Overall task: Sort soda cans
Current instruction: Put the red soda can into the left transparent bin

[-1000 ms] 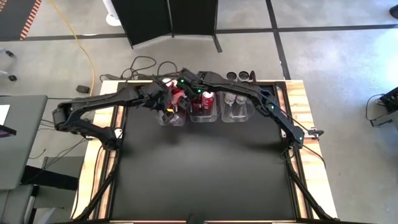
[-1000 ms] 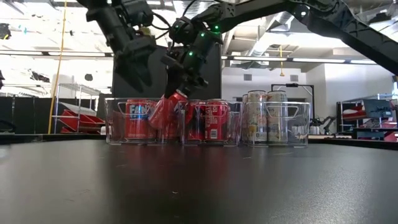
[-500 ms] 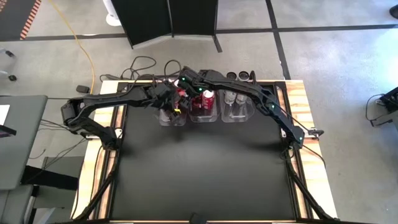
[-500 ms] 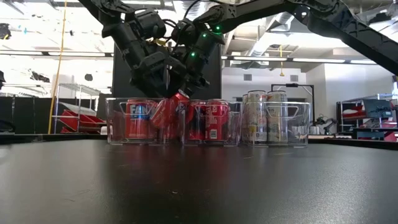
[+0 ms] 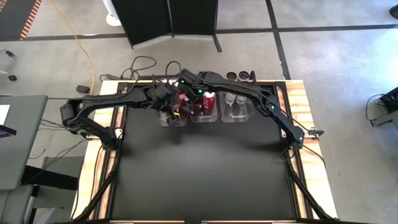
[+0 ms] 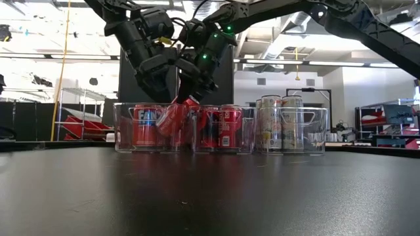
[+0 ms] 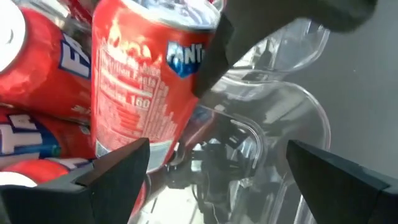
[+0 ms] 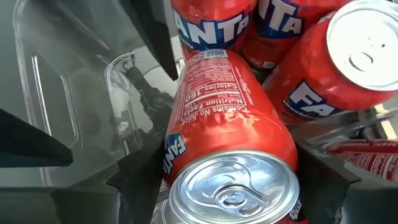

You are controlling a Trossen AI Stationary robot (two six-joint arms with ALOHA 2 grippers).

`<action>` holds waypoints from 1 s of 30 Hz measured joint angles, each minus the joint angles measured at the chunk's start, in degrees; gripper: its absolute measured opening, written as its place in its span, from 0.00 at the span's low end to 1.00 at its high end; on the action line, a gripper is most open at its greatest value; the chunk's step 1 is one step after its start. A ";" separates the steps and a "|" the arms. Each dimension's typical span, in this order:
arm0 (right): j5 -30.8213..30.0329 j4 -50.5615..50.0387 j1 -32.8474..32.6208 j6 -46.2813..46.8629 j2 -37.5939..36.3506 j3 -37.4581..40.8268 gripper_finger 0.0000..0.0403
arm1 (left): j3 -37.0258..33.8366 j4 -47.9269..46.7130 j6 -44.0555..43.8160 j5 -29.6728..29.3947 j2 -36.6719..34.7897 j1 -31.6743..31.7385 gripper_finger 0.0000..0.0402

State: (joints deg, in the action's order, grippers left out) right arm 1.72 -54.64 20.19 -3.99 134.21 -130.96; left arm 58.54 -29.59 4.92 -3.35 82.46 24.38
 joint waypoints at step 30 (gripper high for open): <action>0.24 6.42 -0.33 -7.91 0.15 0.11 0.84 | -7.82 12.38 -7.14 3.23 0.02 -0.39 0.93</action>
State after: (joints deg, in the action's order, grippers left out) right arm 1.96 -48.23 19.86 -11.90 134.37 -130.85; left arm 50.72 -17.22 -2.22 -0.12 82.48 23.99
